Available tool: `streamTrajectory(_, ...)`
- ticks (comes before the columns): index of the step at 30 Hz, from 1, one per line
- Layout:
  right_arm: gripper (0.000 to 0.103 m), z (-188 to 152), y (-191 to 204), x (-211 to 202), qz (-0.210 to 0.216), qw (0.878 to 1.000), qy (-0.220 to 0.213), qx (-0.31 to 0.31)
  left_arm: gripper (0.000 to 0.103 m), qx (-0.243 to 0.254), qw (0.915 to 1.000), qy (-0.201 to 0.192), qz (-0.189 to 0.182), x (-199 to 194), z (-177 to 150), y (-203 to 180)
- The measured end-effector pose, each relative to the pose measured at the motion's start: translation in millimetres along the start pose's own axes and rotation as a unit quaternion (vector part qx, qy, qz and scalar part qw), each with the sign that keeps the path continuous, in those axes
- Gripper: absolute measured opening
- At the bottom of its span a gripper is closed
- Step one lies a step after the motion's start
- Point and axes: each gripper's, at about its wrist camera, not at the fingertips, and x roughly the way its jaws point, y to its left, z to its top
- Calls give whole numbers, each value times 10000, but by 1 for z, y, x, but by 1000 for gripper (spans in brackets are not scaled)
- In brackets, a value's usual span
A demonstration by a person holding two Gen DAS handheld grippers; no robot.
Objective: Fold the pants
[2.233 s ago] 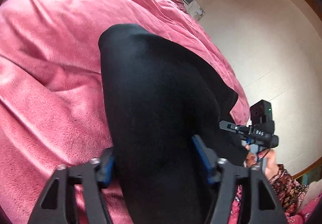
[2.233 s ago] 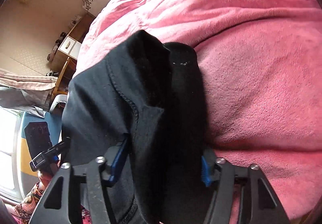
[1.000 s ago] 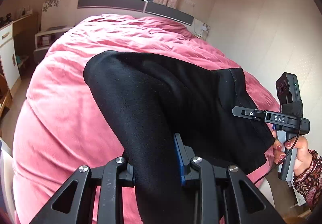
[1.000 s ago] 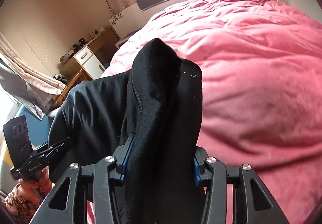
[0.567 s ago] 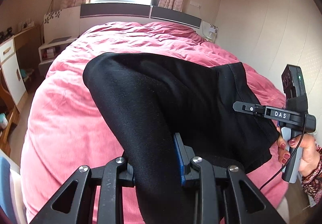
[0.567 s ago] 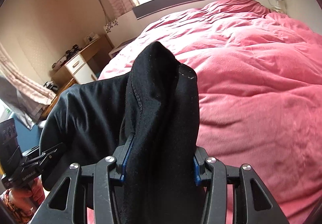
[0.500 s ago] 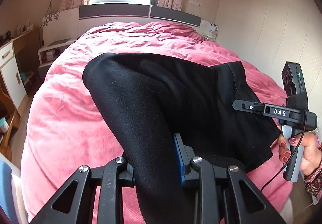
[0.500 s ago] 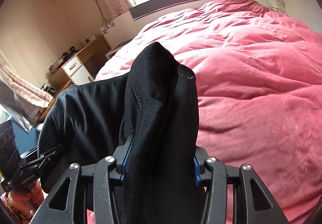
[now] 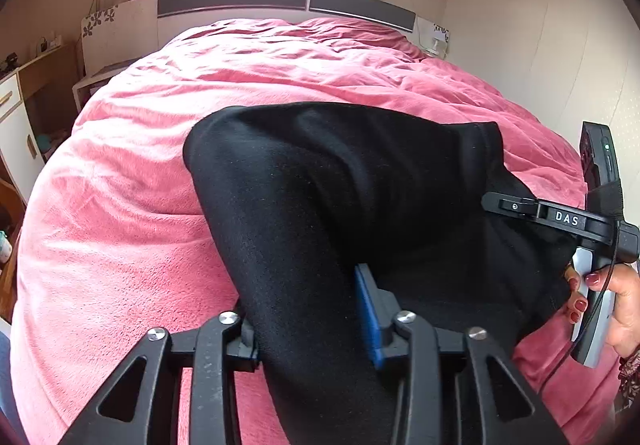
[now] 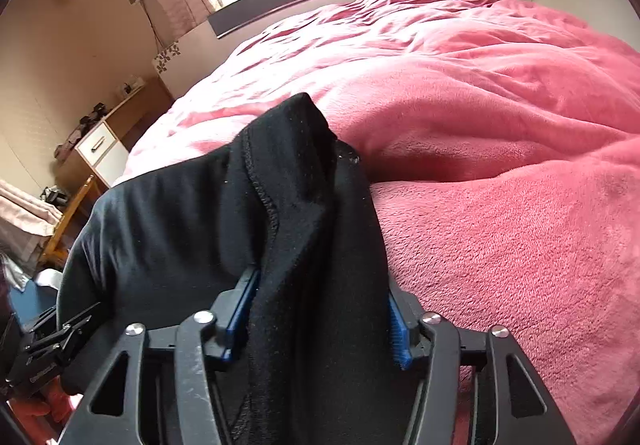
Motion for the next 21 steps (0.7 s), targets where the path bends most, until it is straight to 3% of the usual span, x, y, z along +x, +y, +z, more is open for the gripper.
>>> streamTrajectory(6, 64, -2, 1, -18, -108, 9999, -48, 78, 59, -465, 9989, 35, 48, -11, -14, 18)
streamTrajectory(12, 76, -22, 12, -69, -611, 9978, -235, 38, 59, -478, 9976, -214, 445, -58, -46, 12)
streamTrajectory(14, 84, -36, 19, -84, -619, 9978, -214, 54, 59, -480, 9971, -270, 521, -73, -60, 3)
streamTrajectory(21, 91, -95, 53, -127, -576, 9983, -83, 104, 59, -609, 9948, -37, 813, -116, -111, -31)
